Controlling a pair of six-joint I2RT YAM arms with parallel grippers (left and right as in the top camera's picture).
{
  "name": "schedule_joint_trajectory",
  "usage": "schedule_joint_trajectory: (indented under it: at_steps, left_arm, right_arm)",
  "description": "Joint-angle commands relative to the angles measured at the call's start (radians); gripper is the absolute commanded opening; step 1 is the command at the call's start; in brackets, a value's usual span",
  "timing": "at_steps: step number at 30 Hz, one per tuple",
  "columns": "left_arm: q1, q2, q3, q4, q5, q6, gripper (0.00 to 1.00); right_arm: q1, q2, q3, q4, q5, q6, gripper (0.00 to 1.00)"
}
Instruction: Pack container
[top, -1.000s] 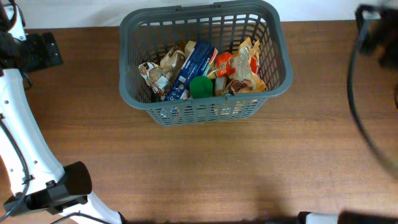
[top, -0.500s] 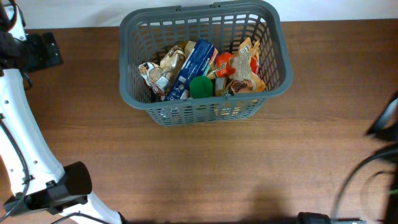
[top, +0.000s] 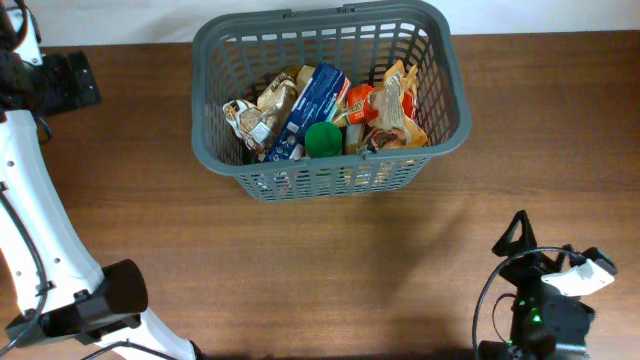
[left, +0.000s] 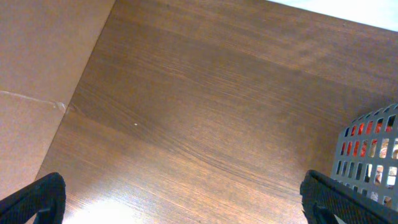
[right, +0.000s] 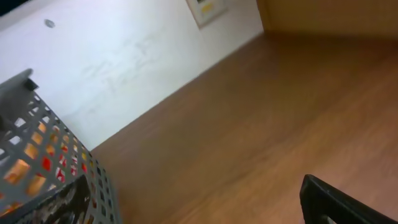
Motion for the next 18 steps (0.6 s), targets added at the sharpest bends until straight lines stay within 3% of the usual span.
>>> schedule_joint_trajectory:
  at_steps: [1, 18]
  left_arm:
    - [0.003, -0.013, -0.004, 0.001, -0.007, -0.01, 0.99]
    - [0.003, -0.013, -0.004, 0.001, -0.007, -0.01, 0.99]
  right_arm:
    - [0.006, -0.018, -0.059, 0.008, -0.002, 0.089, 0.99]
    - [0.005, -0.018, -0.145, 0.018, -0.002, 0.085, 0.99]
